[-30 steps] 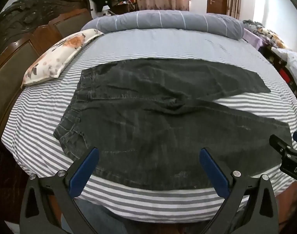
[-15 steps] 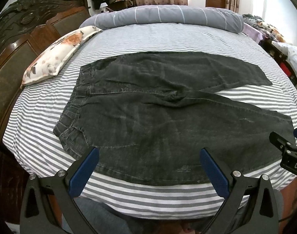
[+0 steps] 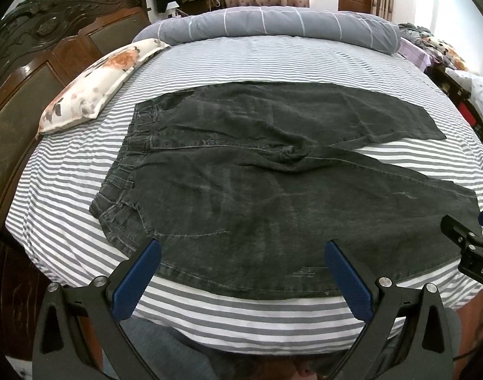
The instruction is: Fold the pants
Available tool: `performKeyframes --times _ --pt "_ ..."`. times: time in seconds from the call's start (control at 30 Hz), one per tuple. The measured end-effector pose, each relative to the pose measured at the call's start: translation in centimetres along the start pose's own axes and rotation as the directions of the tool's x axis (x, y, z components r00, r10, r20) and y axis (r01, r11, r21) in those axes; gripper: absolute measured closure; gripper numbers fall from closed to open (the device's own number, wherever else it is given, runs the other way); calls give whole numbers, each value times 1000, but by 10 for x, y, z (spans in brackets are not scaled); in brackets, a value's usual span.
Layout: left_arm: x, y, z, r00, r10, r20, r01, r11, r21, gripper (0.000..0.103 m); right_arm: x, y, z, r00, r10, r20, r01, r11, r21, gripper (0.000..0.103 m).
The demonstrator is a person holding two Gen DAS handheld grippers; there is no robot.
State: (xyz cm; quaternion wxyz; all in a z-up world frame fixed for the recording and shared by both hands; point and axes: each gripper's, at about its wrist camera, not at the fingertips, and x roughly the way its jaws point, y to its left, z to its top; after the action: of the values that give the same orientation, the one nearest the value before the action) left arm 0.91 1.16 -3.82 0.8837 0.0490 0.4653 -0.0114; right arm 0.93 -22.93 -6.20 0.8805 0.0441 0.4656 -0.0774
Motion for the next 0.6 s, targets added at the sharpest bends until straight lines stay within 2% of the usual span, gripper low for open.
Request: performKeyframes --times 0.6 --pt "-4 8 -3 1000 18 -8 -18 1000 -5 1 0 0 -1 1000 -8 -6 8 1000 3 1"
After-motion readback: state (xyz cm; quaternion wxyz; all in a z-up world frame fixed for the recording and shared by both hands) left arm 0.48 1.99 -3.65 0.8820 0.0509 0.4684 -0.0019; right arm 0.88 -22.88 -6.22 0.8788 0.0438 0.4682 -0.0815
